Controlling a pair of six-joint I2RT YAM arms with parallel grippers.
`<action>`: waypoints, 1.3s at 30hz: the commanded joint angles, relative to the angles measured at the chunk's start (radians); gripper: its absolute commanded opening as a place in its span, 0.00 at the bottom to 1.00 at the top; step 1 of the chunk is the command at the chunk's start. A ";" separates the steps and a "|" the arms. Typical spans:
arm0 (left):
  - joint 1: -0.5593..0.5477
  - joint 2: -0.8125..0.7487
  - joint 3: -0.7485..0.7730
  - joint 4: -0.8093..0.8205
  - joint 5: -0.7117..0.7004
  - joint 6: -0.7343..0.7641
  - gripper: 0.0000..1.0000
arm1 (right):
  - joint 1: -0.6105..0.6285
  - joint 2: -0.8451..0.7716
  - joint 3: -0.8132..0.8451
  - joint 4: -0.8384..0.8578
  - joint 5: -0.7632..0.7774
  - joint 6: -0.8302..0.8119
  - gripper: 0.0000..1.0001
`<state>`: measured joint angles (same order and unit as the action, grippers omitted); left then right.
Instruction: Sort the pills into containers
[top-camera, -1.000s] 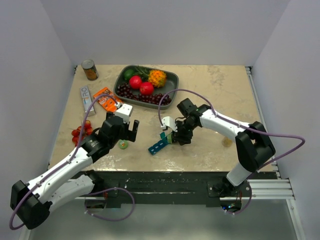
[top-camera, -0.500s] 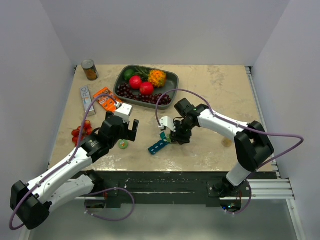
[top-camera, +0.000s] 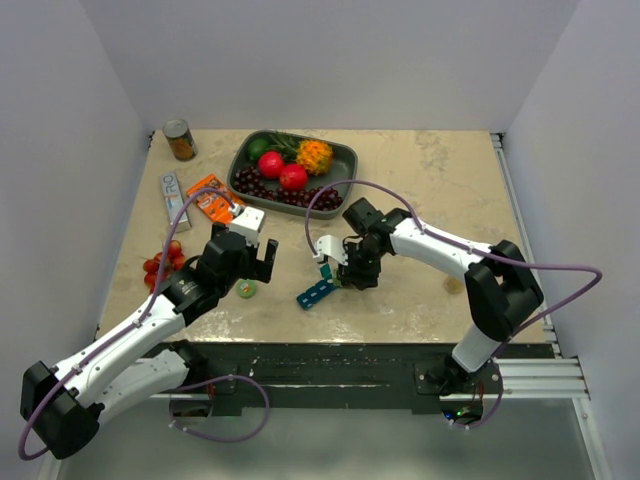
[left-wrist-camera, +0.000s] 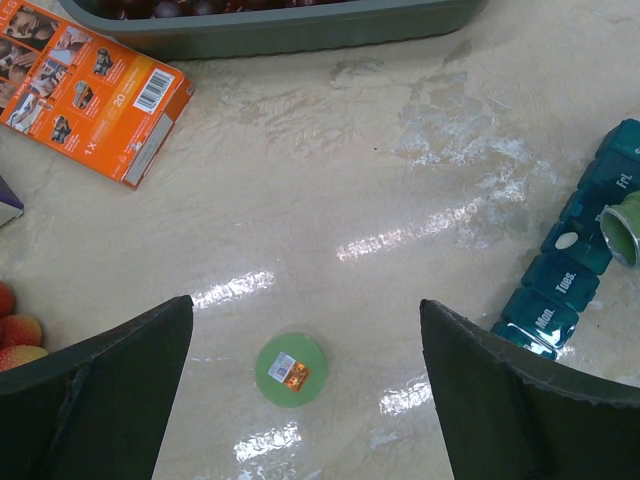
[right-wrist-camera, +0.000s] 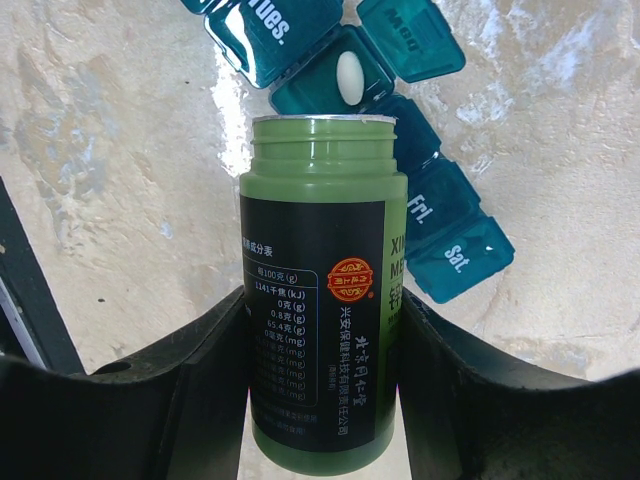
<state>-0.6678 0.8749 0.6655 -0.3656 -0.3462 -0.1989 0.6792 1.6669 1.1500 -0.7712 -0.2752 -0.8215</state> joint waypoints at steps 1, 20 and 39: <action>0.005 -0.008 0.014 0.036 -0.020 0.004 1.00 | 0.011 0.005 0.045 -0.022 0.027 0.013 0.00; 0.004 -0.010 0.014 0.037 -0.020 0.007 1.00 | 0.034 0.021 0.071 -0.045 0.080 0.025 0.00; 0.005 -0.011 0.014 0.040 -0.022 0.012 1.00 | 0.057 0.048 0.111 -0.094 0.134 0.030 0.00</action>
<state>-0.6678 0.8749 0.6655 -0.3607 -0.3481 -0.1982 0.7277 1.7130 1.2118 -0.8345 -0.1707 -0.8036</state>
